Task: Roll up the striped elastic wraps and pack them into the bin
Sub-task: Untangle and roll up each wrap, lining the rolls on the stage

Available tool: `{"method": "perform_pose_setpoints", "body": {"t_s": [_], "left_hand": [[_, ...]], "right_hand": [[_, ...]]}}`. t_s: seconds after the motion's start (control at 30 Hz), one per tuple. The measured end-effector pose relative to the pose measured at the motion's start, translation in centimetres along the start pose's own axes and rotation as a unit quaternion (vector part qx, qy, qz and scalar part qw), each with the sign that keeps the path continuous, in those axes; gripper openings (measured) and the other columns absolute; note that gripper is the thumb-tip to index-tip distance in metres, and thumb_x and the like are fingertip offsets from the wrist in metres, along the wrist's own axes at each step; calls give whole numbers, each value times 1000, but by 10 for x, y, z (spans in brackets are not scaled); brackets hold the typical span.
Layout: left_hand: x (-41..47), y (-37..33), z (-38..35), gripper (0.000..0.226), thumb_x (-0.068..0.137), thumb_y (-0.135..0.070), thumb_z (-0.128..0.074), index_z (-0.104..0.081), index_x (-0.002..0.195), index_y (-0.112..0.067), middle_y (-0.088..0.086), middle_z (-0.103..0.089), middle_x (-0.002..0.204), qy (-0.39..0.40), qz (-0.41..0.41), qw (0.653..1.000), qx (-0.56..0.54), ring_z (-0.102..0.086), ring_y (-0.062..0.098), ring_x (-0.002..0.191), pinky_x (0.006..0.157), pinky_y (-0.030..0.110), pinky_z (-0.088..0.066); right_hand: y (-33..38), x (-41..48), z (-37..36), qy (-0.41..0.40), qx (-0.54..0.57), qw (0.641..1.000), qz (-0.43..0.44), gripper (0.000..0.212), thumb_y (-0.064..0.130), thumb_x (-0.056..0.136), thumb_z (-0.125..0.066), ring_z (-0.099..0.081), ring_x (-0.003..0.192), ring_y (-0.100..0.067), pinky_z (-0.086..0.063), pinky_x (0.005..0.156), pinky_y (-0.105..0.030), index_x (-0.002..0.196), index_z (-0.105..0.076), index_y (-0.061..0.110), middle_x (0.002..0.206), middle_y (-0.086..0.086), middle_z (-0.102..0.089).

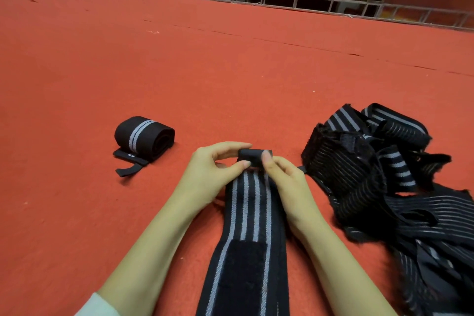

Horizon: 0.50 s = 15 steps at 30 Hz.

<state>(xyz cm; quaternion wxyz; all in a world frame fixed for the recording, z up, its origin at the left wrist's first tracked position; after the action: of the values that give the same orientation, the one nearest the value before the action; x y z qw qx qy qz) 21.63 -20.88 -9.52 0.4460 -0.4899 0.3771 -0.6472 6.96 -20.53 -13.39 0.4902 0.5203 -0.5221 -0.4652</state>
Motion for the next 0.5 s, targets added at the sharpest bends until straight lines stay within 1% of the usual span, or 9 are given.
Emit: {"method": "perform_pose_setpoints", "body": {"t_s": [0.07, 0.1, 0.17, 0.27, 0.3, 0.37, 0.43, 0.47, 0.5], "left_hand": [[-1, -5, -1, 28, 82, 2, -69, -75, 100, -19, -9, -75, 98, 7, -39, 999, 4, -69, 5, 94, 86, 24, -52], [-2, -7, -2, 29, 81, 5, -68, -75, 97, -17, -8, -75, 99, 11, -52, 999, -1, -68, 4, 97, 87, 20, -50], [-2, -7, -4, 30, 80, 11, -65, -75, 95, -13, -7, -74, 101, 19, -59, 998, -16, -67, 4, 101, 90, 18, -48], [-2, -5, -2, 33, 80, 16, -58, -75, 88, -12, -6, -73, 106, 18, -47, 997, -58, -66, 7, 105, 91, 21, -49], [-1, -4, -2, 33, 79, 12, -56, -75, 86, -13, -5, -72, 110, 17, -46, 997, -62, -64, 7, 108, 92, 21, -49], [2, 0, -1, 27, 76, -3, -52, -73, 86, -18, -7, -67, 118, 24, -28, 997, -70, -61, 6, 112, 89, 23, -51], [2, 10, -4, 20, 77, -20, -56, -66, 95, -20, -10, -63, 117, 38, 51, 989, -136, -62, 12, 109, 77, 29, -55], [2, 17, -7, 25, 78, -30, -61, -63, 101, -22, -8, -64, 112, 49, 93, 982, -157, -65, 17, 104, 72, 32, -54], [1, 21, -9, 33, 78, -38, -67, -62, 107, -23, -6, -67, 107, 55, 117, 980, -153, -66, 21, 101, 72, 34, -53]], "right_hand": [[1, 0, -3, 10, 24, 1000, -14, 58, 56, 84, -60, -68, 102, -28, -51, 93, -40, 107, -69, 4, 105, -15, -72], [1, 0, -4, 16, 34, 999, -16, 58, 55, 85, -59, -66, 105, -31, -50, 96, -43, 108, -68, 2, 107, -16, -71], [2, -1, -3, 13, 43, 999, -8, 48, 45, 88, -60, -65, 106, -32, -48, 100, -47, 108, -68, 2, 108, -16, -71], [4, -1, 0, -3, 41, 999, 18, 32, 28, 86, -62, -64, 108, -27, -48, 100, -43, 110, -67, 8, 110, -11, -70], [6, -1, 1, -3, 34, 999, 28, 29, 25, 86, -62, -65, 107, -24, -50, 97, -39, 111, -66, 10, 111, -9, -70], [9, -2, 1, 1, 32, 999, 38, 25, 16, 88, -63, -66, 99, -15, -53, 86, -28, 113, -64, 13, 109, -5, -69], [10, -3, 0, 12, 33, 999, 37, 29, 11, 88, -64, -67, 95, -13, -54, 80, -25, 116, -60, 17, 106, -3, -68], [10, -3, -1, 15, 32, 999, 35, 33, 9, 87, -65, -67, 95, -14, -54, 80, -25, 118, -57, 18, 106, -4, -68], [10, -3, -1, 17, 30, 999, 36, 37, 8, 86, -65, -67, 96, -14, -54, 81, -25, 121, -55, 18, 108, -5, -68]]}}
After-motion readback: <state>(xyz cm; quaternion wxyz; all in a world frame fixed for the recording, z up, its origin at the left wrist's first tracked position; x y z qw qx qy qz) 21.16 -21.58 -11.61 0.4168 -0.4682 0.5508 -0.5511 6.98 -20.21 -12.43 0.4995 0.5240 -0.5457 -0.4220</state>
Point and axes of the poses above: each hand's wrist, its own x-axis towards the middle knuckle, its own z-axis out of the back of the hand, y = z × x, the point moved 7 cm from there along x, towards the middle knuckle
